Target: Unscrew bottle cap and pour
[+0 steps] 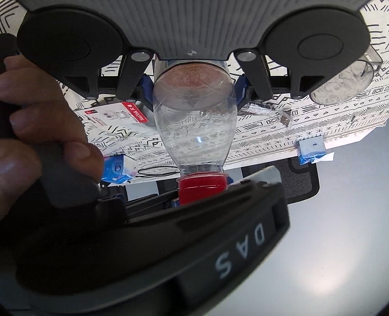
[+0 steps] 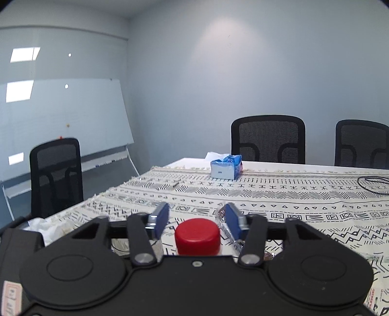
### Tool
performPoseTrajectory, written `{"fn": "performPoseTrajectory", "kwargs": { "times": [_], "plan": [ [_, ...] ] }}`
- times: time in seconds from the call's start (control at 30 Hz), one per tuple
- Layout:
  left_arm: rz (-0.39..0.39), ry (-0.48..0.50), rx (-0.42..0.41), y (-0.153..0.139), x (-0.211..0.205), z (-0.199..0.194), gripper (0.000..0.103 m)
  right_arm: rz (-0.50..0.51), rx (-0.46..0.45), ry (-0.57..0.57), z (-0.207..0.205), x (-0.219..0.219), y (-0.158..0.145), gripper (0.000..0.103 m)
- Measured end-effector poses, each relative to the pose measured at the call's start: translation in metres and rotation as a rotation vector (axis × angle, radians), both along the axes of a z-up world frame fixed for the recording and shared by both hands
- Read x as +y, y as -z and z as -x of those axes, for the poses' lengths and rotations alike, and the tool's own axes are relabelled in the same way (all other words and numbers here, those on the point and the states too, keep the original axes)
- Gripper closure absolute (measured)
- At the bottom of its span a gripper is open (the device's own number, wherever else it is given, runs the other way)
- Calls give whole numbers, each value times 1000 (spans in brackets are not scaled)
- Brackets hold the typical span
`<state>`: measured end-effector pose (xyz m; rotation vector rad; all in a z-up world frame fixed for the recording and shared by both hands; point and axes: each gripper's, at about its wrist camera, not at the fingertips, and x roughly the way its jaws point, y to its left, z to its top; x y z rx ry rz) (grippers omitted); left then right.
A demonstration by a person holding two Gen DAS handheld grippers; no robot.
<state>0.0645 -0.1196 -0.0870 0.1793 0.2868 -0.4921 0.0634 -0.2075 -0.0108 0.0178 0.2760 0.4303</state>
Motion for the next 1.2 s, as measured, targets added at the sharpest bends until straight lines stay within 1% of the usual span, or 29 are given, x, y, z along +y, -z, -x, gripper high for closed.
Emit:
{"fn": "performPoseTrajectory", "kwargs": {
  "times": [0.03,0.33,0.4,0.57,0.67,0.87,1.0,1.2],
  "plan": [
    [0,-2,0,0,0,0,44,3,-4,5,0,1,1,68],
    [10,8,2,0,3,-3,45,9,-31,0,0,3,4,69],
    [12,12,3,0,3,-4,45,7,-43,-28,-2,0,5,69],
    [17,16,0,2,3,-3,45,4,-58,-141,-10,-12,6,70],
    [13,19,-5,2,3,-1,45,4,-65,-182,-11,-15,6,69],
    [8,21,-12,3,2,-1,45,-22,-63,-205,-11,-17,6,69],
    [11,29,-8,3,5,-2,45,-47,-79,-219,-12,-19,9,69],
    [15,41,-3,3,6,-1,44,-39,-126,-315,-18,-23,13,69]
  ]
}}
